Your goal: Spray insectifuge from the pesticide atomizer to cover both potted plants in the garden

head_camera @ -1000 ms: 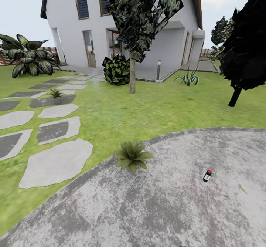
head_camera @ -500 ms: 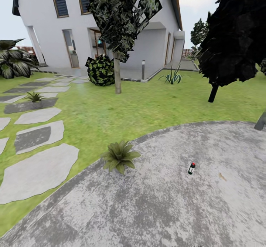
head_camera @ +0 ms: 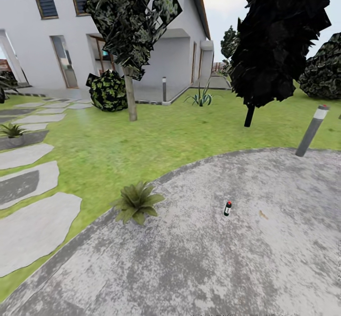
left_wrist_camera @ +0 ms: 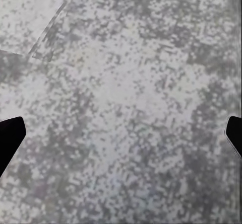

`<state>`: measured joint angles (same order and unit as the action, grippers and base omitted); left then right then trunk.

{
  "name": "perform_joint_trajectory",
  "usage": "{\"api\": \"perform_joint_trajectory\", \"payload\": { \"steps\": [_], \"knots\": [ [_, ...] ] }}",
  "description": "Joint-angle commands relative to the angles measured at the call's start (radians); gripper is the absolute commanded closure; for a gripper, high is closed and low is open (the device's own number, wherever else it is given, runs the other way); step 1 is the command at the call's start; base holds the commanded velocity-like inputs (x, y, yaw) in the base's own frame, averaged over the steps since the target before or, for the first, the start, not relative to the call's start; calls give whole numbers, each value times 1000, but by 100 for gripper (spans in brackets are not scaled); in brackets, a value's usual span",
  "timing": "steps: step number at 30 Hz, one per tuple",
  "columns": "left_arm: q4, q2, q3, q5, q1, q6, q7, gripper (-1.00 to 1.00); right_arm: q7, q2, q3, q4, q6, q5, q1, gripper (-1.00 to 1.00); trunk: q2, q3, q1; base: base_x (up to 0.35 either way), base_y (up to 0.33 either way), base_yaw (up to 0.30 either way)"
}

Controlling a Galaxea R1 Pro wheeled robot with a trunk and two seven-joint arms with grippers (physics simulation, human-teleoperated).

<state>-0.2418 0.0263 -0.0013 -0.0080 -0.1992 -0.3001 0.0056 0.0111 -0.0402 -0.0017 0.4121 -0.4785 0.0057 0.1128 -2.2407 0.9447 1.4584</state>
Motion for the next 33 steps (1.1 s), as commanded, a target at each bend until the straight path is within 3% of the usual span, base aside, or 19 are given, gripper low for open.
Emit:
{"api": "perform_joint_trajectory", "payload": {
  "steps": [1, 12, 33],
  "knots": [
    [1, 0, 0, -1, 0, -3, 1, -100, 1, 0, 0, -1, -3, 0, 1, -100, 0, 1, 0, 0, 0, -263],
    [0, 1, 0, -1, 0, -4, 1, -100, 1, 0, 0, -1, -3, 0, 1, -100, 0, 1, 0, 0, 0, -235],
    [1, 3, 2, 0, 0, -4, 2, -100, 0, -3, -1, -7, -4, -1, 1, -100, 0, 1, 0, 41, -40, -8]
  ]
}}
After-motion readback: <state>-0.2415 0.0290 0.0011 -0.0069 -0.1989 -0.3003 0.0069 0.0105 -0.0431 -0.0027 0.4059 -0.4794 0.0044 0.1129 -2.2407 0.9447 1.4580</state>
